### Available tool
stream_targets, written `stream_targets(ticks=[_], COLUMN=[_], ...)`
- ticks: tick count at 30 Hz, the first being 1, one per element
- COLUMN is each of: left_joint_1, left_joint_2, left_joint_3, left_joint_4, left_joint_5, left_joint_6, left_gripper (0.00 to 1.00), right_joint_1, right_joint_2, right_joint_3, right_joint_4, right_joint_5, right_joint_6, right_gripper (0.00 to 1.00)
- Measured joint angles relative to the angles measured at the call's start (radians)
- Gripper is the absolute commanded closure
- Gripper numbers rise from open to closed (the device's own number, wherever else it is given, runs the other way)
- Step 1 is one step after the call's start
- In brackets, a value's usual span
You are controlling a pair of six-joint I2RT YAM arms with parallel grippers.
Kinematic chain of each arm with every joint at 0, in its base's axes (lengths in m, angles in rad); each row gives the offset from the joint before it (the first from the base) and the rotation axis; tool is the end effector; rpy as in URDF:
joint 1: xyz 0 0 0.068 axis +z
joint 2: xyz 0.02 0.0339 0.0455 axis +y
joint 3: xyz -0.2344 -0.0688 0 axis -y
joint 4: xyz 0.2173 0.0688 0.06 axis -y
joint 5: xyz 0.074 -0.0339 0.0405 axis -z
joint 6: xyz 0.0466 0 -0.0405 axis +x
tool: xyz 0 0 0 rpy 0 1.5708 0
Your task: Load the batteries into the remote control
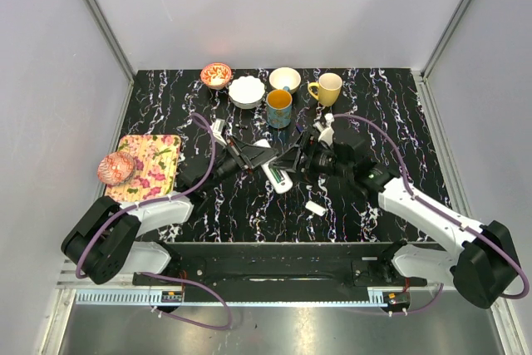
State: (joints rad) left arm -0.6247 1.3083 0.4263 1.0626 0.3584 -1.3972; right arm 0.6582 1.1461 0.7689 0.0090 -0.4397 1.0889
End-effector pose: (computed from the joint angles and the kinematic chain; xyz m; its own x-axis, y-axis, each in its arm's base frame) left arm 0.2008 -0.1649 0.2314 -0.7900 -0.5675 -0.2320 0.2865 -0.0071 -0.9581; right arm 0.1903 0.1722 0.2610 -0.9008 0.3170 -0.2966 -0.1498 0.4143 0.8977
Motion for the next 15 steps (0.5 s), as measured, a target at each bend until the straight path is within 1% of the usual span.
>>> stream_targets(ticks=[3,8,12,15], left_joint_1=[0.003,0.003,0.003,0.003], left_joint_2=[0.001,0.005,0.018,0.034], left_joint_3=[0.000,0.000,0.000,0.000], left_joint_4=[0.019,0.056,0.082,0.100], left_joint_5=[0.000,0.006,0.020,0.038], left_joint_6=[-0.012,-0.035,-0.055,-0.068], left_gripper=[1.00,1.00,1.00,1.00], right_joint_1=[-0.001,-0.005,-0.005,-0.005], right_joint_2=[0.008,0.019,0.042,0.048], right_joint_3=[0.052,0.093,0.093,0.093], right_joint_4=[-0.035,-0.060,-0.088,-0.105], right_joint_5=[-0.011,-0.089,-0.164,-0.192], right_joint_6=[-0.040,-0.129,-0.195,-0.225], right_gripper=[0.22,0.29,0.41,0.46])
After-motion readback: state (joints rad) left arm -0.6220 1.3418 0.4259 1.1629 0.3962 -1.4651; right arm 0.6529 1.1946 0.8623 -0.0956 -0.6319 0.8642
